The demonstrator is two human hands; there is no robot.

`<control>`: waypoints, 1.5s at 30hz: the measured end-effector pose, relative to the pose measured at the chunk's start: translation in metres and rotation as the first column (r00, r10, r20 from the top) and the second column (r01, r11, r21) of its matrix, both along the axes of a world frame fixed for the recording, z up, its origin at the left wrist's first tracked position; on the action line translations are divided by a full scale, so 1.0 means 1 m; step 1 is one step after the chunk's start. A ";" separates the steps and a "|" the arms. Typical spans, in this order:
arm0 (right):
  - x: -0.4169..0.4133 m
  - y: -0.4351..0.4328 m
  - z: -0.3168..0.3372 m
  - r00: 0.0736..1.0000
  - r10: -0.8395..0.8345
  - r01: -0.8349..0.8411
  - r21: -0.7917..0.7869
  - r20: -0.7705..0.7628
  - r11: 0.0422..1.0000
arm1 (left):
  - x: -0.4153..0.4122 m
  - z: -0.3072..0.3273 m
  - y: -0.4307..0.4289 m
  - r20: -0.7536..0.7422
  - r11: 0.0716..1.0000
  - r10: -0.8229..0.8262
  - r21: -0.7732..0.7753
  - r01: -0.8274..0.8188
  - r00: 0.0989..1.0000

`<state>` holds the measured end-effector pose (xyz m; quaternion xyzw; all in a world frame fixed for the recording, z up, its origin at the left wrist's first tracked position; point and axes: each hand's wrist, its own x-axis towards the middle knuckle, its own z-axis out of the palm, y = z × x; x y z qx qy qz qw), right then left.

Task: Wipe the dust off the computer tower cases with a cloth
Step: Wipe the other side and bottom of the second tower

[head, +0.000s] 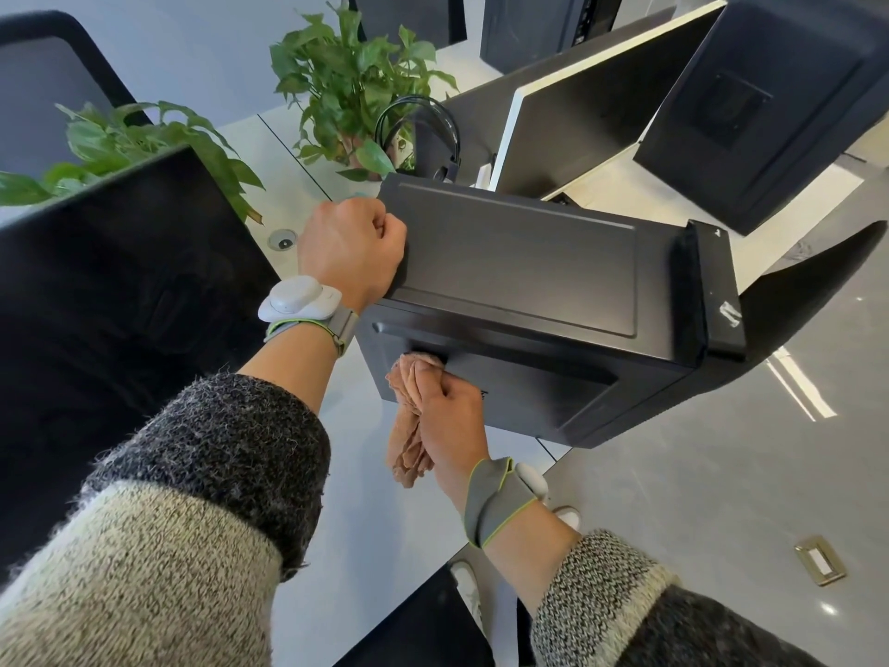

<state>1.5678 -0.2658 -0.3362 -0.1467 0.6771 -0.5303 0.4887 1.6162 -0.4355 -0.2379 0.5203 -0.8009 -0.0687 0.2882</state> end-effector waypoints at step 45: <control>-0.018 0.020 -0.011 1.000 -0.022 0.022 -0.056 0.000 0.998 | 0.000 -0.002 0.005 -0.002 0.999 0.037 -0.018 -0.037 0.999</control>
